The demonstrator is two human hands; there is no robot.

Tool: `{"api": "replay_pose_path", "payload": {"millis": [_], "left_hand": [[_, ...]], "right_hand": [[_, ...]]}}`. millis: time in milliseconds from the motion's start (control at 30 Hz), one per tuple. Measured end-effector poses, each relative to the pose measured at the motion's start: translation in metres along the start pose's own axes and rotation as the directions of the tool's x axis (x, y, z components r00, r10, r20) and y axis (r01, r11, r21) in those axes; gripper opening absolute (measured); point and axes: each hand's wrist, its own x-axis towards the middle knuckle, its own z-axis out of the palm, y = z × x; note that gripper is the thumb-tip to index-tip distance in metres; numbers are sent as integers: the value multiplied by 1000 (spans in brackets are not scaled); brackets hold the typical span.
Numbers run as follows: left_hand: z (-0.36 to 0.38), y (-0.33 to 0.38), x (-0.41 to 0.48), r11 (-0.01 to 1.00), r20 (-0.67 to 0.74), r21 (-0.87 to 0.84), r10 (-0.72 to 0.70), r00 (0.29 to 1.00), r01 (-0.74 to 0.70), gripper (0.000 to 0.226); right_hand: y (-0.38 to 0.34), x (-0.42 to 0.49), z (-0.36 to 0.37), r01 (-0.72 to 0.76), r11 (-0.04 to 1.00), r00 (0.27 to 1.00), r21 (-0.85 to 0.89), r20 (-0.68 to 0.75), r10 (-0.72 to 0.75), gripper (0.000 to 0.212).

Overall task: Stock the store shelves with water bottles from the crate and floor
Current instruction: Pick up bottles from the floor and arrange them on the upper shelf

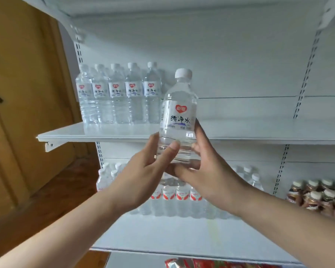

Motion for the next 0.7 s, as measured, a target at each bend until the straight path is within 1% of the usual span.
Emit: {"api": "replay_pose_path", "payload": {"millis": [67,100,167,200,233,267,333,367,400,433,500,533,567,633,667,700], "left_hand": [[-10,9,21,992,-17,118,35,999,-33,37],[-14,12,33,983,-25,176,54,998,-49,42],[-21,15,56,942,-56,326,97,994,-74,44],[-23,16,68,915,-77,398,104,992,-65,46],[-24,17,78,890,-97,453,103,990,-48,48],[-25,16,89,874,-107,483,106,989,-41,51],[-30,13,111,861,-126,508,104,987,-26,55],[-33,11,120,863,-131,505,111,985,-30,55],[-35,9,129,866,-123,498,118,985,-42,53],[-36,8,137,870,-106,490,125,986,-58,49],[-37,2,149,879,-86,470,140,986,-84,42],[-37,-3,155,883,-88,462,142,986,-86,40],[-38,-8,160,883,-88,460,149,985,-93,37],[-36,-20,172,861,-82,501,148,986,-87,23],[-36,-27,177,824,-78,563,138,987,-71,27],[-35,-35,183,767,-67,639,125,990,-54,41]], "right_hand": [[0,23,-10,38,998,998,-41,-44,-40,92],[1,34,-15,39,996,997,-76,-67,-44,97],[5,55,-26,11,985,994,-171,-104,-29,109],[7,65,-30,-5,980,994,-199,-108,-17,110],[9,74,-32,-16,978,994,-207,-107,-6,106],[13,82,-34,-21,979,994,-203,-107,-1,95],[22,98,-36,-36,985,989,-166,-147,12,71],[25,105,-37,-46,988,984,-146,-175,20,65],[28,112,-40,-49,988,981,-144,-192,21,65],[31,118,-43,-50,985,981,-167,-195,17,69],[39,133,-51,-68,971,985,-231,-169,28,83],[44,141,-55,-93,957,987,-276,-155,51,84],[48,148,-57,-118,938,987,-326,-145,74,83],[54,163,-63,-163,896,984,-413,-132,118,78],[55,169,-66,-178,875,983,-450,-126,136,74],[58,176,-69,-188,853,982,-487,-117,150,67]]}}
